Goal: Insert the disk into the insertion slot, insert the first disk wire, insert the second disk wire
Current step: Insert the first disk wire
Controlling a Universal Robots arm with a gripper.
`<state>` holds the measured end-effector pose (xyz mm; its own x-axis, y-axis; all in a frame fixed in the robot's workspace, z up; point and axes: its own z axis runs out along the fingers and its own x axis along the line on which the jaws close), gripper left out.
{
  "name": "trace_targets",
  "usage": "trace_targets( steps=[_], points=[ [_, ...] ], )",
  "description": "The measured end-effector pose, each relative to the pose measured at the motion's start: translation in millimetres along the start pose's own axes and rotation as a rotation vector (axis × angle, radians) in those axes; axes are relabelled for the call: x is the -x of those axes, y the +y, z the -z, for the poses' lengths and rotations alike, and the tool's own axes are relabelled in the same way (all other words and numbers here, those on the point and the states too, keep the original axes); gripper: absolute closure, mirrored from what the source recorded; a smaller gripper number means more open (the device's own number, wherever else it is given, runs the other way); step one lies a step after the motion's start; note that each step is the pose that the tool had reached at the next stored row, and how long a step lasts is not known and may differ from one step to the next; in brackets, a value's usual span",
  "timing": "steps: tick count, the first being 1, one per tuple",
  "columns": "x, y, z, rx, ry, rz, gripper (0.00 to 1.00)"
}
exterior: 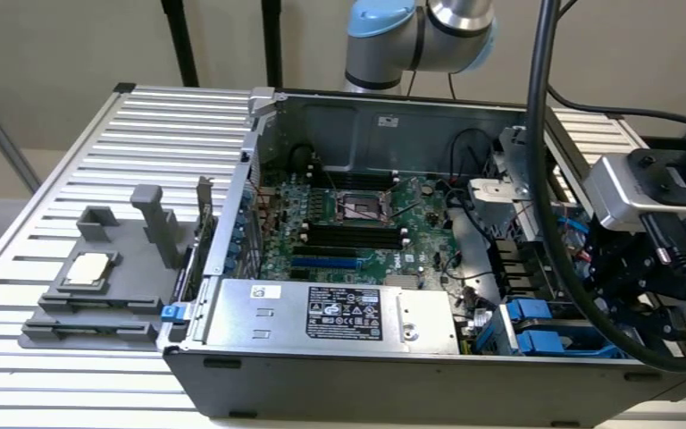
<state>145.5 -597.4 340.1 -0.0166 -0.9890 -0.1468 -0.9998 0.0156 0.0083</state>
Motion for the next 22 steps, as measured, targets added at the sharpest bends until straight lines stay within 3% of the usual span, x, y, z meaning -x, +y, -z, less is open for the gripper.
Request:
trace_targets(
  steps=[22],
  points=[
    [-0.5, 0.0, -1.7, -0.0026, 0.0041, 0.000, 0.83]
  ],
)
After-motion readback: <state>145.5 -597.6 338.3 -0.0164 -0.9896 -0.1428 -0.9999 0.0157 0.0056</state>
